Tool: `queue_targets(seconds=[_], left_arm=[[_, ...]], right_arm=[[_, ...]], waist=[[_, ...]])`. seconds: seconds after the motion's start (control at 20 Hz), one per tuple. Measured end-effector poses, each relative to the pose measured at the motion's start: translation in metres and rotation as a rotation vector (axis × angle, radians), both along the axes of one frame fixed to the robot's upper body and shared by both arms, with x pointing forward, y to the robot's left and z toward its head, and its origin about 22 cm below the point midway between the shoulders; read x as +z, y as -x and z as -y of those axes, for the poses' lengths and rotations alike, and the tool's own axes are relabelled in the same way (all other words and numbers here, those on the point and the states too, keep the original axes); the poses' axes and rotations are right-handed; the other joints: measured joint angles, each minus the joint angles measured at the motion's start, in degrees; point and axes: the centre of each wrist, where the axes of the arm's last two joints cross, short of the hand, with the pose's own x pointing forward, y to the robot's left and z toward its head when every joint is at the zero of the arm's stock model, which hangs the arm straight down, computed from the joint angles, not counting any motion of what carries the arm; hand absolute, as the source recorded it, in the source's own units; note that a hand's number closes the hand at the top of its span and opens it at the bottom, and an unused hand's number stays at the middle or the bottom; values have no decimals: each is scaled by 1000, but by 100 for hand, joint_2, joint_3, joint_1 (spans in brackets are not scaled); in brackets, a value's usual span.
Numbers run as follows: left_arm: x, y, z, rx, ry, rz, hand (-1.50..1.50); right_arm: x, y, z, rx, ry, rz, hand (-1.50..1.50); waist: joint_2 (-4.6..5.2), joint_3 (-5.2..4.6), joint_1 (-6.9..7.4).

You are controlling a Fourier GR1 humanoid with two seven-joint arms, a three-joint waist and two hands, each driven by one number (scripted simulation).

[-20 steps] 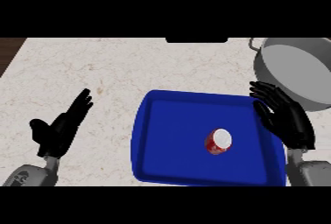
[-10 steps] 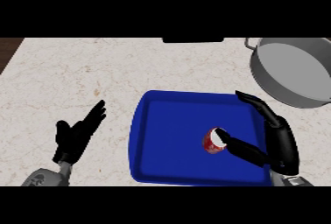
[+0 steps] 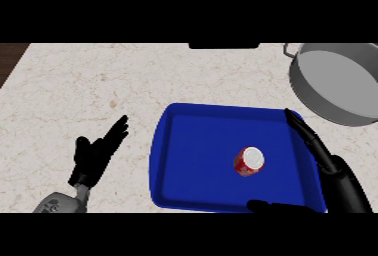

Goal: Pick the can from the tray and place it in the pot

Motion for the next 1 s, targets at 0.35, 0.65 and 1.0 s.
queue_targets(seconds=[0.35,0.65,1.0], left_arm=[[-4,-1,-2,-12,3,-2,0],[-4,-6,6,-17,5,7,0],[-2,-1,-2,-17,6,9,0]], right_arm=[[38,-2,-12,-10,14,-245,-150],[19,-27,-23,64,106,-480,-150],[-24,-45,-8,104,227,-599,-150]], waist=[[22,5,78],[43,11,121],[34,15,101]])
